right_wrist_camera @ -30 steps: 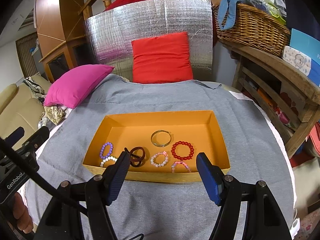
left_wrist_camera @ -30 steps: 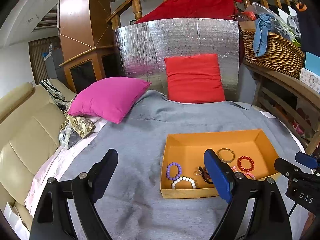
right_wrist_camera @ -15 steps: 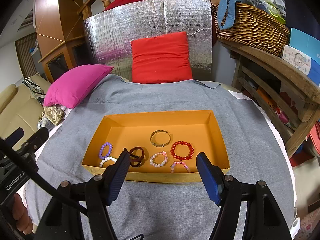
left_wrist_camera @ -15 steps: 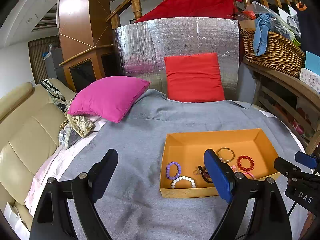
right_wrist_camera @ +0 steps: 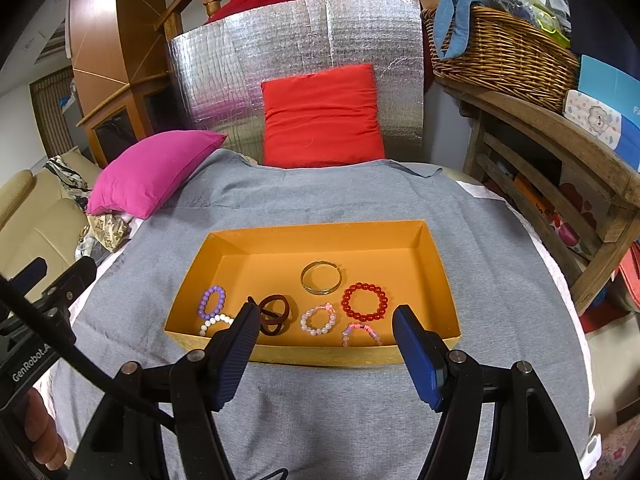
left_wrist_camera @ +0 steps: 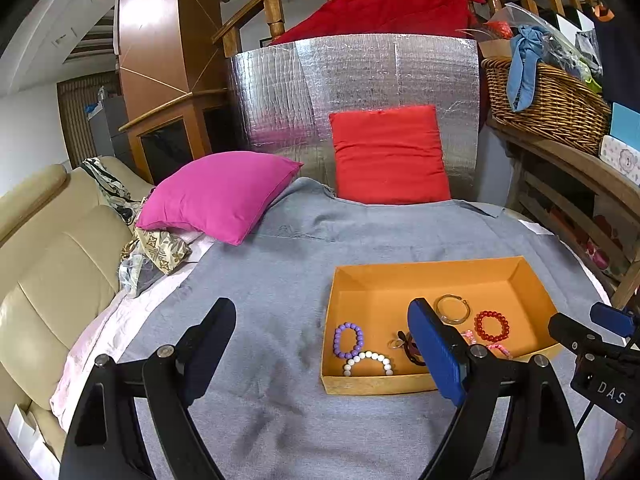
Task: Organize jewelry
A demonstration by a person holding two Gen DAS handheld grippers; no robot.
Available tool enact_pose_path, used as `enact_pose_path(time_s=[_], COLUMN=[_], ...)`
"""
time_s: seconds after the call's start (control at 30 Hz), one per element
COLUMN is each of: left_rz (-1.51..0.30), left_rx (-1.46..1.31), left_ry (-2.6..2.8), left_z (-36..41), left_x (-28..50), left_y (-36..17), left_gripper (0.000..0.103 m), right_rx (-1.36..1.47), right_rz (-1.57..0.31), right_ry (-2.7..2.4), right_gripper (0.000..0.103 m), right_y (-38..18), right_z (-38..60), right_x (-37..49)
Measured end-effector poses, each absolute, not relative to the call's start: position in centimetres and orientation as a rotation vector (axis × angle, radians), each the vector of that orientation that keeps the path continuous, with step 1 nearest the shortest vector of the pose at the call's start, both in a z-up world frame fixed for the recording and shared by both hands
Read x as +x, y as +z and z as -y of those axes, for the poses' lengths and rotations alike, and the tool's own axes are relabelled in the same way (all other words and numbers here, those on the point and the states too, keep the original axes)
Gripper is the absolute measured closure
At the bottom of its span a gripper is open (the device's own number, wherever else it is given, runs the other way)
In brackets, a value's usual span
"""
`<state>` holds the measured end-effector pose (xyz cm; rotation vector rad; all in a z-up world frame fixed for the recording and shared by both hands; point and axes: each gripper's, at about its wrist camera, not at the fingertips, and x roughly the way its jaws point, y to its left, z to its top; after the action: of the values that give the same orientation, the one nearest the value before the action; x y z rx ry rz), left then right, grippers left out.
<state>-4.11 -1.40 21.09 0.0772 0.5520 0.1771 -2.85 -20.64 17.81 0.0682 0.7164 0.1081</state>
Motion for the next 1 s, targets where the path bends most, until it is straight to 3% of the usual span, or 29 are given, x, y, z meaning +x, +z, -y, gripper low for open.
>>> enact_pose_path(time_s=[1.0], left_rz=[-0.557], left_rx=[0.078], left_ry=[0.179], left_z=[1.29], left_x=[-4.09], left_y=[21.15], left_gripper=[0.015], right_rx=[0.071], right_rz=[-0.736], right_ry=[0.092], right_gripper=[0.031], right_y=[16.93], right_z=[20.28], right_x=[-2.09])
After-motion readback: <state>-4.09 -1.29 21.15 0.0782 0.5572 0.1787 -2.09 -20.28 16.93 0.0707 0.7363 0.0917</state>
